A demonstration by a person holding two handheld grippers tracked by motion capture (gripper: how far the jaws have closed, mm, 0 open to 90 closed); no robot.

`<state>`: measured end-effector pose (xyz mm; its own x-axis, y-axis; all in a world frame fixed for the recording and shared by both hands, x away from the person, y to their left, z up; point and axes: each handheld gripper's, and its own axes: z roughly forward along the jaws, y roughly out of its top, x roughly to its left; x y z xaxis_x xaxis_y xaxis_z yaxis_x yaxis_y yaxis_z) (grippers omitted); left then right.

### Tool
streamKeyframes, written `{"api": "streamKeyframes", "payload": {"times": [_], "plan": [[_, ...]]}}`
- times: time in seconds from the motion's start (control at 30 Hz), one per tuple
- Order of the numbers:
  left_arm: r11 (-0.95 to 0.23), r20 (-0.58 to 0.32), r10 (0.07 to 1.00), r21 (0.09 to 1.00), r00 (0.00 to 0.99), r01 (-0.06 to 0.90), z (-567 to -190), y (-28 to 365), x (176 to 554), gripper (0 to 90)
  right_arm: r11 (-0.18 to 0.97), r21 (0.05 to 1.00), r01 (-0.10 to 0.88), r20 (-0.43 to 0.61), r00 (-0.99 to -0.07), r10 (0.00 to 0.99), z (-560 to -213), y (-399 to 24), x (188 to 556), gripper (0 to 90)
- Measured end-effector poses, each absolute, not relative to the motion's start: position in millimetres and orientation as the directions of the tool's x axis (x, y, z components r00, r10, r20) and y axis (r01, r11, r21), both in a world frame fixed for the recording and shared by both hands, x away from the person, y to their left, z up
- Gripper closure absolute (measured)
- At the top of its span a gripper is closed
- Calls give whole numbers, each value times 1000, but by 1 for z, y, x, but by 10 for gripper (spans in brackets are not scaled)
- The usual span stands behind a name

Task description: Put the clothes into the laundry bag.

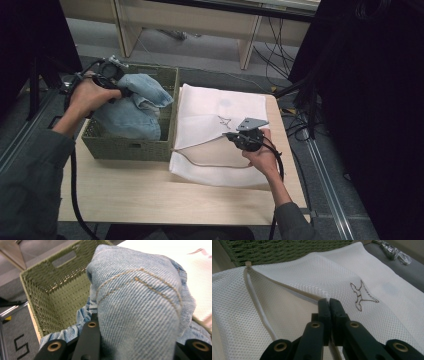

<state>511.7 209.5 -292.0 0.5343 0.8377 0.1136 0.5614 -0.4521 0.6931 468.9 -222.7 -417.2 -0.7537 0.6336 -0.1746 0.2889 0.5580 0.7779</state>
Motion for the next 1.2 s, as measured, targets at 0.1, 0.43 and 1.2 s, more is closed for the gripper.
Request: {"api": "streamKeyframes", "payload": {"times": [0.1,0.43,1.2], "plan": [[-465,116,823,699,557,542,-277,210,500,768,557,775,297,-170,-752,637,-418,-222,468,891],[-479,105,775,740,623,472,-228,212,454,767,570,770,287,-184,-756,628,-416,-224,469,890],[-486,74,634,812,770,322,-223,173,374,766,567,772,285,-189,-750,634,-416,-223,468,890]]}}
